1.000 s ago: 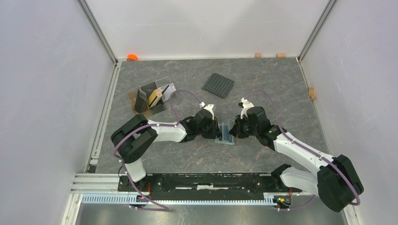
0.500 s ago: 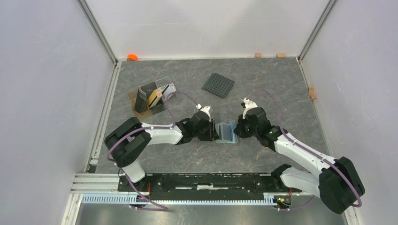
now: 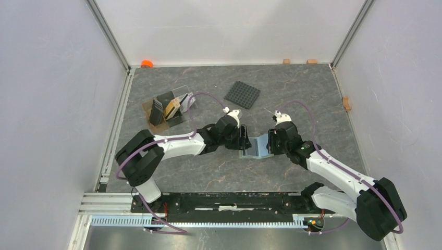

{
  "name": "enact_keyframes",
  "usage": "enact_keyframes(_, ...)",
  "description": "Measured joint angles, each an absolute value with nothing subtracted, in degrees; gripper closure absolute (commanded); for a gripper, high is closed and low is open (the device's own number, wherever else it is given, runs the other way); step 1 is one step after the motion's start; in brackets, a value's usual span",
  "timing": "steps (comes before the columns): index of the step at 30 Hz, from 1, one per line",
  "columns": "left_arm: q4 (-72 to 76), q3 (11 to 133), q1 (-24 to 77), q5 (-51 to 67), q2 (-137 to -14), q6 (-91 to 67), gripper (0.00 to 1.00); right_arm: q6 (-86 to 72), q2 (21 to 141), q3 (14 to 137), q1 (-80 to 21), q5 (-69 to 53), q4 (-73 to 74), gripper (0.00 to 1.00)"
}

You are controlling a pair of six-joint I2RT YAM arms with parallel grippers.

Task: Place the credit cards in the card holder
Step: Turn over the card slot in the card holder.

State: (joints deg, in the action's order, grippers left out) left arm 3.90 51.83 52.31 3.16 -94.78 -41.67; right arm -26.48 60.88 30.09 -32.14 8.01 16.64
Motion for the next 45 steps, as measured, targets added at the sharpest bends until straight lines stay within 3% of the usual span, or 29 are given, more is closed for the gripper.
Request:
enact_keyframes(7,-2.1,54.7,52.6,0.1,-99.4,-38.3,0.31,-24.6,59.4,30.1,-31.2,12.3,20.4,0.40)
enact_keyframes(16,-3.6,55.1,52.8,-1.7,-100.5,-37.9,0.31,-22.2,54.0,30.9,-28.3,9.3,22.5,0.36)
enact_keyframes(28,-5.6,56.3,52.2,-2.0,-100.6,-37.6,0.32,-24.2,56.2,30.3,-28.3,-9.3,11.7,0.57)
enact_keyframes(40,-2.7,56.3,51.7,2.3,-102.3,-37.6,0.53,-30.7,67.2,22.5,-28.3,-15.0,0.4,0.61)
enact_keyframes(45,-1.0,56.3,51.2,3.6,-103.2,-37.6,0.53,-32.2,70.7,21.6,-28.4,-15.1,-3.6,0.63)
